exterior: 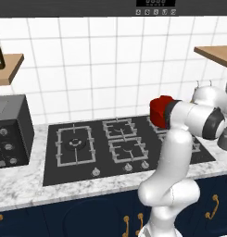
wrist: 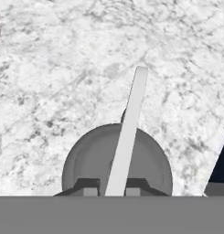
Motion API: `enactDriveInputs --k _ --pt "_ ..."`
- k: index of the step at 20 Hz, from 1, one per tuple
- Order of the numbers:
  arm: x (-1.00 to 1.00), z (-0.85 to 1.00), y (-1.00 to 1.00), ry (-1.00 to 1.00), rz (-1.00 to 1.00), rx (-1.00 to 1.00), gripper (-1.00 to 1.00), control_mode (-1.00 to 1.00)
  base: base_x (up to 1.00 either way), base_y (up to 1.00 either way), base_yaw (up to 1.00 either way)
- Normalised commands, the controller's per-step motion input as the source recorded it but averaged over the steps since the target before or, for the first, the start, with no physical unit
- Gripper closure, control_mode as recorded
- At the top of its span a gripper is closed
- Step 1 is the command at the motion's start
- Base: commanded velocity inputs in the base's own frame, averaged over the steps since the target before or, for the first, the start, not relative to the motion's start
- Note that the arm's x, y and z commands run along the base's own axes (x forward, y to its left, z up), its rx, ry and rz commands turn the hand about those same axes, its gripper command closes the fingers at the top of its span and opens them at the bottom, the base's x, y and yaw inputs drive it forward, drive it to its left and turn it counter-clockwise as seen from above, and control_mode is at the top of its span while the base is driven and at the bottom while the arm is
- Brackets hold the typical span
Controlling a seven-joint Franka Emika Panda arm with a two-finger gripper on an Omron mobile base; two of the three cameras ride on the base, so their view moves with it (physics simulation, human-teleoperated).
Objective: Pick the kettle from the counter and place it on a stove burner. Then turn the burner on.
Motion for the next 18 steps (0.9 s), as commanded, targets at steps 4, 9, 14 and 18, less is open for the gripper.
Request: enactDriveInputs --k 4,9,14,18 --pt "-0.15 0.25 0.37 -0.14 -0.08 -0.02 1.0 -1.0 0.0 0.0 0.0" --pt "-0.28 0.56 0.87 -0.33 -0.14 -0.13 1.0 -1.0 0.0 0.0 0.0" --pt "-0.78 0.21 1.0 -0.24 -0.02 -0.19 1.0 -1.0 0.0 0.0 0.0" --pt "-0.58 0.79 1.0 -0.43 0.0 -0.22 1.0 -1.0 0.0 0.0 0.0"
